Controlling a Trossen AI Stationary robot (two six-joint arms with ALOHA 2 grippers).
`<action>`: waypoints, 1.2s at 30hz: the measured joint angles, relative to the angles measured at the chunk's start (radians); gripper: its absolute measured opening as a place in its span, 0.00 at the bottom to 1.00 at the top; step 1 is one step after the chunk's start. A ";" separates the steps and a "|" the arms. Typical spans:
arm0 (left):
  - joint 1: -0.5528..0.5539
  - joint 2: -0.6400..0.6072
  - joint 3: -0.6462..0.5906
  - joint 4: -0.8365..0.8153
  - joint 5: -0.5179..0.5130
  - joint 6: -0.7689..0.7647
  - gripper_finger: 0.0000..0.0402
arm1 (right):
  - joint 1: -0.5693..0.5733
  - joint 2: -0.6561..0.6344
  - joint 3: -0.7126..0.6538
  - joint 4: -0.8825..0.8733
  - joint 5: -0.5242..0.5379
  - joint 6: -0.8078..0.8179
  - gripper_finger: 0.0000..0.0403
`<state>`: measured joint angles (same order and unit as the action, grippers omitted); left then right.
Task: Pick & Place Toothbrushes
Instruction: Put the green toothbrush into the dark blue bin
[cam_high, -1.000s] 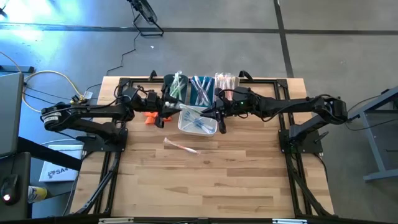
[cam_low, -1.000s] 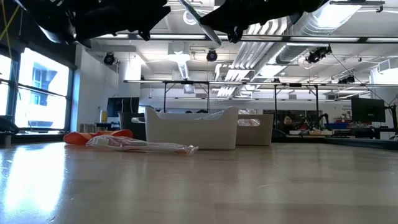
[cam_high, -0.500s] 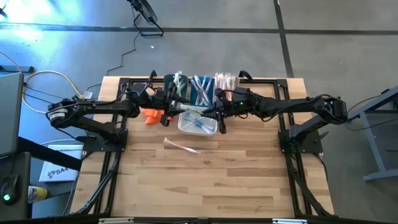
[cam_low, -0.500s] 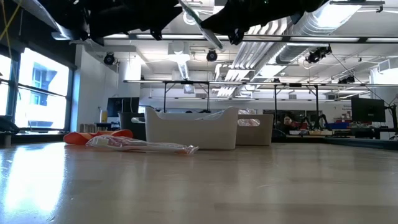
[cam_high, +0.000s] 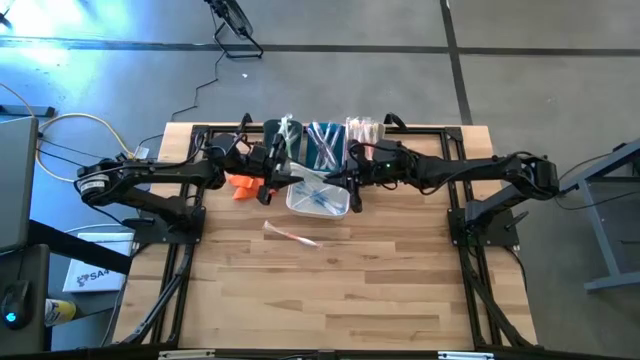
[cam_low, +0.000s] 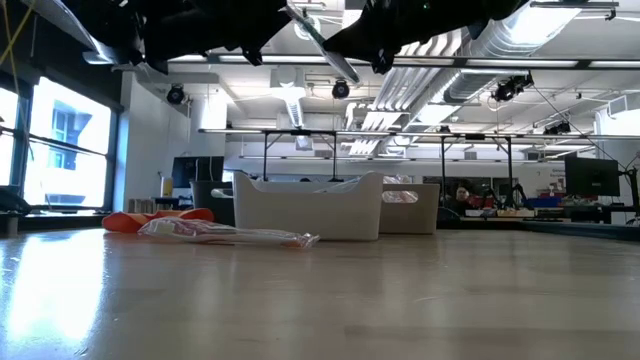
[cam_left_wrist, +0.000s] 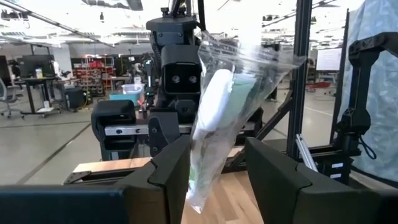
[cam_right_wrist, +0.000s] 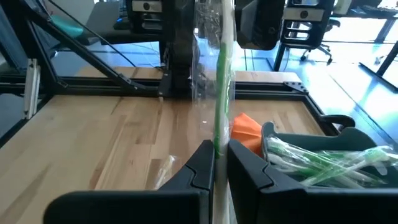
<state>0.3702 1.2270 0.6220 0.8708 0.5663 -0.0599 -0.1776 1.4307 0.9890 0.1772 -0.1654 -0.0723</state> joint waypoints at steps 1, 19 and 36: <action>0.000 0.000 0.000 0.000 0.000 0.000 0.37 | 0.000 0.000 0.000 0.000 0.001 0.000 0.05; -0.064 0.002 0.000 0.001 -0.155 0.011 0.29 | 0.000 0.000 0.000 -0.001 0.004 0.000 0.05; -0.063 0.002 0.000 -0.010 -0.156 0.010 0.29 | 0.000 0.000 0.000 -0.002 0.006 0.000 0.05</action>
<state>0.3069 1.2285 0.6220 0.8612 0.4107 -0.0494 -0.1778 1.4307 0.9886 0.1757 -0.1589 -0.0719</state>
